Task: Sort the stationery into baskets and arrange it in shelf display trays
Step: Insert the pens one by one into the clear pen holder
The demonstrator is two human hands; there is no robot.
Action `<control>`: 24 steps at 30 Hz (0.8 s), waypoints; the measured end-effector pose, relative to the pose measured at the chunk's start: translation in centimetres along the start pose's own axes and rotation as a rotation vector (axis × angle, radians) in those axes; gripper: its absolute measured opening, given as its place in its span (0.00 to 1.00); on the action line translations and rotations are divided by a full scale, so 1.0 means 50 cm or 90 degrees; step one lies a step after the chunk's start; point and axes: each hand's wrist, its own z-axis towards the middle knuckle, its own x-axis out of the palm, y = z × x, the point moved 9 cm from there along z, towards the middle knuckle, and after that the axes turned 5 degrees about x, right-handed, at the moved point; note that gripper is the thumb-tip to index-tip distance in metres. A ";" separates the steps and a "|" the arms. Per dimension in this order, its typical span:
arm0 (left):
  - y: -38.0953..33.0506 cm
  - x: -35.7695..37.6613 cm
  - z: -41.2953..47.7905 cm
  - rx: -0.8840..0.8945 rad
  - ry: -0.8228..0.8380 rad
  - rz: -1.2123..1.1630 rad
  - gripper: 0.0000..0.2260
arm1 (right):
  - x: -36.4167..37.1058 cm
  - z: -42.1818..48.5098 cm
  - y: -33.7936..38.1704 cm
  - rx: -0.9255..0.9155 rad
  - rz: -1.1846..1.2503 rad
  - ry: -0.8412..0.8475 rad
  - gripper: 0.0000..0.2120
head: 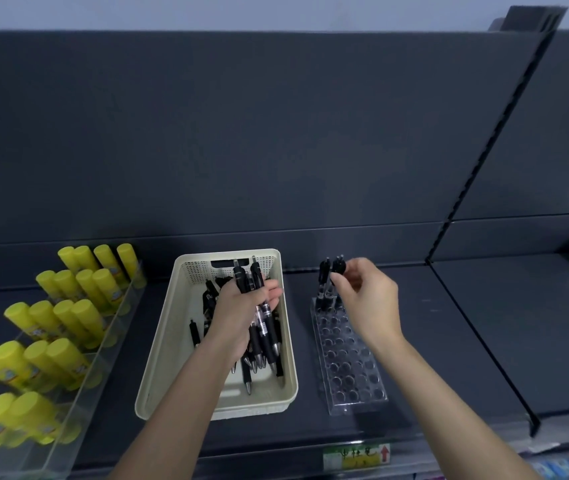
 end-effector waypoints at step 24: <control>-0.030 0.020 -0.027 0.117 0.019 0.089 0.10 | 0.059 -0.009 -0.047 0.093 -0.038 0.061 0.06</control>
